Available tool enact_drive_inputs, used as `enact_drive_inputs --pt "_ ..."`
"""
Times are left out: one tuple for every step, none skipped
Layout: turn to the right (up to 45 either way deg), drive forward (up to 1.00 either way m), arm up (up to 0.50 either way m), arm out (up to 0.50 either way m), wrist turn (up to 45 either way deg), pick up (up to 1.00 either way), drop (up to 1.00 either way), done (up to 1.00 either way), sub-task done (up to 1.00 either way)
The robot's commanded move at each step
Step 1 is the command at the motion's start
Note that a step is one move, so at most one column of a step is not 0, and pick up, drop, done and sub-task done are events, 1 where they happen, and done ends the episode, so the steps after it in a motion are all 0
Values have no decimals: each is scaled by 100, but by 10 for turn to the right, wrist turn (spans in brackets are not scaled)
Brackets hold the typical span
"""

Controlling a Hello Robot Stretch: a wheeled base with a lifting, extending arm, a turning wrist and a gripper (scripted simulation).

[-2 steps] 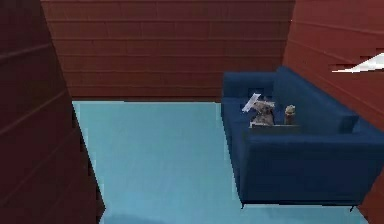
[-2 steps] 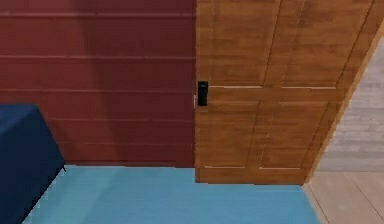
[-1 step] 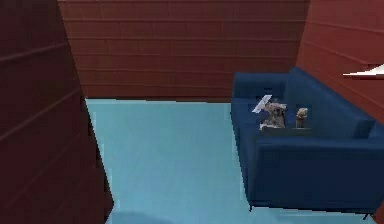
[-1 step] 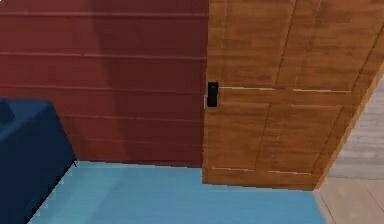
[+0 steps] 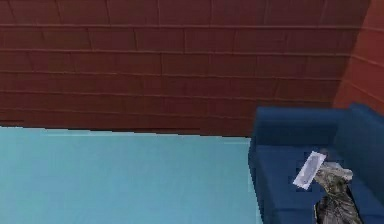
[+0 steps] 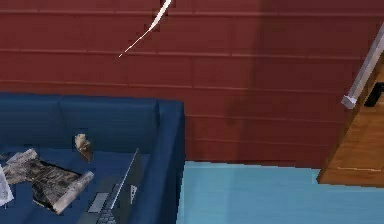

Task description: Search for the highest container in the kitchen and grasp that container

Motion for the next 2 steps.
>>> enact_drive_inputs --pt "-120 0 0 0 0 0 0 0 0" --pt "0 20 0 0 0 0 0 0 0"
